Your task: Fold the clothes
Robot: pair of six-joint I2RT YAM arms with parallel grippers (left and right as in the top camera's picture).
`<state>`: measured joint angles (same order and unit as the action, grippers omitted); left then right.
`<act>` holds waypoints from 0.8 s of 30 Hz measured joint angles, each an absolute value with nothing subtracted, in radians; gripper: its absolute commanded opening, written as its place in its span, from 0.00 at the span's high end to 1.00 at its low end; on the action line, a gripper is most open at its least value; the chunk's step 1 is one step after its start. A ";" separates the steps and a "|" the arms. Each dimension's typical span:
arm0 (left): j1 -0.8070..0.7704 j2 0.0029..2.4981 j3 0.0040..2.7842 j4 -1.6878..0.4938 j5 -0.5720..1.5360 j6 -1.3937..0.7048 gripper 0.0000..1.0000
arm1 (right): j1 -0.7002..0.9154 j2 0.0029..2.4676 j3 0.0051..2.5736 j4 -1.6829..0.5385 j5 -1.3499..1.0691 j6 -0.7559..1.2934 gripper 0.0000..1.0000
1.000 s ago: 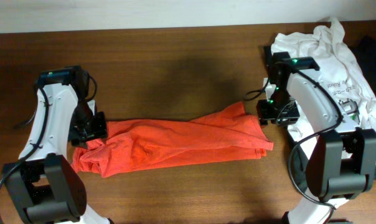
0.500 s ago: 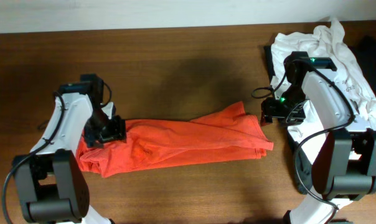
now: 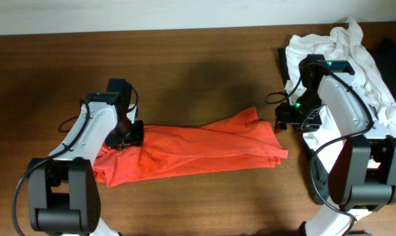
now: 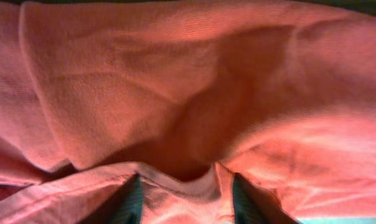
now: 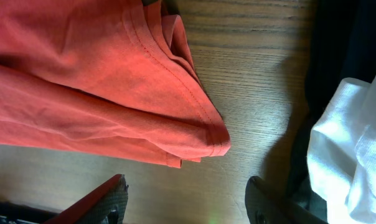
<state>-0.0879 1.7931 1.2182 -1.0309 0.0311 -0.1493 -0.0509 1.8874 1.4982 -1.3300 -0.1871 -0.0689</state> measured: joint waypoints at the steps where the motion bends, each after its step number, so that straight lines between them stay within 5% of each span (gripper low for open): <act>1: -0.088 1.793 1.207 -1.025 0.028 -0.157 0.90 | -0.051 1.887 1.498 -1.330 -0.187 -0.069 0.36; 2: -0.088 1.793 1.198 -1.020 0.027 -0.165 1.00 | -0.051 1.887 1.497 -1.330 -0.187 -0.069 0.36; 12: 0.008 1.779 1.208 -1.253 -0.245 -0.264 1.00 | -0.051 1.887 1.496 -1.330 -0.190 -0.074 0.36; 20: 0.086 1.722 1.240 -1.192 -0.258 -0.305 0.96 | -0.051 1.887 1.496 -1.357 -0.191 -0.080 0.36; 21: 0.084 1.722 1.239 -1.187 -0.258 -0.307 0.82 | -0.051 1.887 1.496 -1.364 -0.194 -0.083 0.36; 22: 0.083 1.722 1.239 -1.172 -0.254 -0.307 0.50 | -0.051 1.887 1.496 -1.366 -0.194 -0.086 0.36; 24: 0.083 1.722 1.239 -1.168 -0.249 -0.305 0.33 | -0.051 1.887 1.496 -1.373 -0.194 -0.087 0.36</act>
<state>0.0834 1.7222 1.2392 -1.1675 -0.2485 -0.3050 -0.0509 1.8874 1.4956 -1.3727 -0.1940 -0.0872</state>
